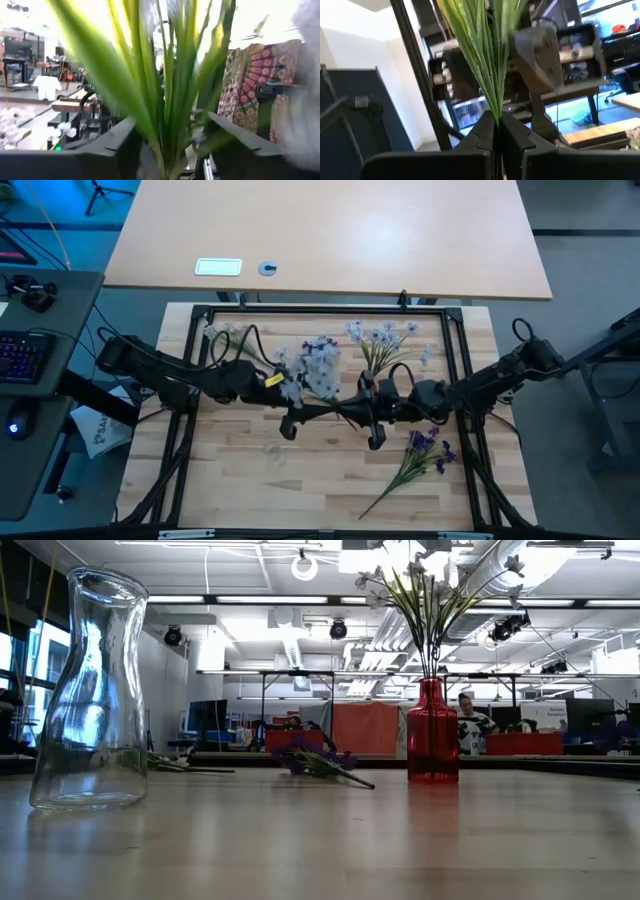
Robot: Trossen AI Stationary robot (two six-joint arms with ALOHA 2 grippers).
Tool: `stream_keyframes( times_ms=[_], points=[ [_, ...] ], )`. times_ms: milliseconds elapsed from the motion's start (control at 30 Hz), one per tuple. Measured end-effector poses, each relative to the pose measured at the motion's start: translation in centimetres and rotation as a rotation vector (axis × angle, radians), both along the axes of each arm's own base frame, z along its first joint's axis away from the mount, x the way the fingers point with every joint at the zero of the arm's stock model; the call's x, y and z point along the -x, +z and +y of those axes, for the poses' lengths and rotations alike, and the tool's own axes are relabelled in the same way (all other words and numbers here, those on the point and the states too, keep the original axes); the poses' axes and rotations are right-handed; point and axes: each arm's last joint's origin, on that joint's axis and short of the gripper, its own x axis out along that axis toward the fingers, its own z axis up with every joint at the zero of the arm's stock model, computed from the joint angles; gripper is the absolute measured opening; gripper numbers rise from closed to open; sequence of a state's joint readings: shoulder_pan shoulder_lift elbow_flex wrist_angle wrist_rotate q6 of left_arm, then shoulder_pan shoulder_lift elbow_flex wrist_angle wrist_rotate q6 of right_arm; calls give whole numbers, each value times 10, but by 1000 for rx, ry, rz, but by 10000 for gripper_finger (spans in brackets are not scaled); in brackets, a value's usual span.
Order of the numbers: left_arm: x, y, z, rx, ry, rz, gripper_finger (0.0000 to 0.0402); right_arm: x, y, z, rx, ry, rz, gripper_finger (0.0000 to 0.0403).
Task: Sort flowers into vase by color
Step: Put the bottom white flowers into the red vase
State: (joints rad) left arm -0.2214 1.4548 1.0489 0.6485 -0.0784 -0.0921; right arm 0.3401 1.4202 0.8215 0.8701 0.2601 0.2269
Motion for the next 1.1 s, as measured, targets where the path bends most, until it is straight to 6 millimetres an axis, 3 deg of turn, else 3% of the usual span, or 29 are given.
stream_keyframes(
  times_ms=[200,433,600,767,1100],
  points=[
    [-2,-1,7,13,16,11,21,-2,3,1,-43,15,25,68],
    [0,-4,16,31,-20,91,4,-3,23,2,31,36,308,193],
    [1,-9,15,12,-60,168,3,-1,45,0,77,24,407,245],
    [1,-9,16,-3,-53,157,1,-4,45,-2,81,-6,434,240],
    [-4,-15,16,-6,-48,181,1,-13,34,-3,67,-27,468,161]
  ],
)
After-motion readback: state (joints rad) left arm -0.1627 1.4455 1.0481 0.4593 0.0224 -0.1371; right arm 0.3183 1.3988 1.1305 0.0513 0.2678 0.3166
